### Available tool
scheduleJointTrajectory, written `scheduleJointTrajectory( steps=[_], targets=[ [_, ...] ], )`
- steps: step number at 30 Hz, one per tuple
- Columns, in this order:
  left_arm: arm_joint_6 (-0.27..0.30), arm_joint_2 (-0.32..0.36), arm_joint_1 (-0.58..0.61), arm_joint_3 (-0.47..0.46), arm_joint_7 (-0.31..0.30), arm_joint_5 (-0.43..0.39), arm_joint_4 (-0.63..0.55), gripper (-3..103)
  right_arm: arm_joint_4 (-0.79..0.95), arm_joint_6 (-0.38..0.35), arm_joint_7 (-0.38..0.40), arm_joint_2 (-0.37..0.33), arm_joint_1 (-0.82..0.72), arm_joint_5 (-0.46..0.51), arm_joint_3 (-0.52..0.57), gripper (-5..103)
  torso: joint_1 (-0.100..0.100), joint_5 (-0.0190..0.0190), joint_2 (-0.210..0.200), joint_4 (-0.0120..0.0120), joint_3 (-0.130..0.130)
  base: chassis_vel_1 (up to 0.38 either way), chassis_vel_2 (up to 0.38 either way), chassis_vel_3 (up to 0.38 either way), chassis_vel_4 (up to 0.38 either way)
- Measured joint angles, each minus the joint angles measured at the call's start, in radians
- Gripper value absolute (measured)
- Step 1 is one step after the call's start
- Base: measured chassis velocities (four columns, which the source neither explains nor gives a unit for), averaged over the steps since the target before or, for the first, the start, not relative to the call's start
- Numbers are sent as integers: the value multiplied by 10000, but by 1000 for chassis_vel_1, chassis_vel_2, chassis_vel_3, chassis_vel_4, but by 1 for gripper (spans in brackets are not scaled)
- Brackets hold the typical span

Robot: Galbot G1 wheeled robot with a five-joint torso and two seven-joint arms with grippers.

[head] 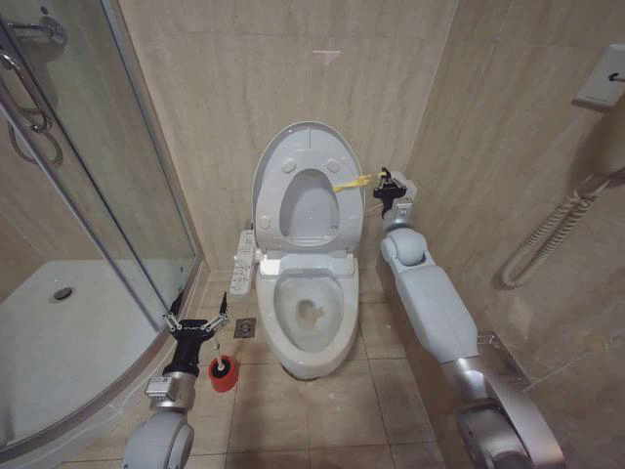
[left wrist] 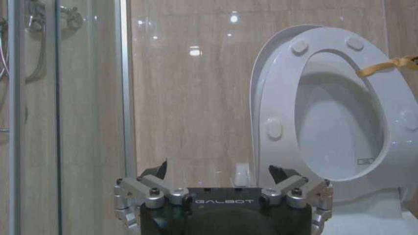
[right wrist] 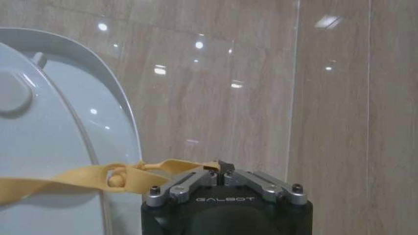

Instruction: Open the toilet lid, clean the toilet bowl with a toilet brush, close the toilet lid, and flush.

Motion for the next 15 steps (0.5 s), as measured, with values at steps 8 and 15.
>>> scheduleJointTrajectory(
  steps=[8, 15],
  targets=[
    [0, 0, 0, 0, 0, 0, 0, 100, -159, 13, 12, 47, 121, -17, 0, 1, 0, 0, 0, 1, 1, 0, 0, 0, 0],
    [0, 0, 0, 0, 0, 0, 0, 100, -17, -43, 44, -49, 35, 6, -8, 1, 0, 0, 0, 1, 0, 0, 0, 0, 0]
  ],
)
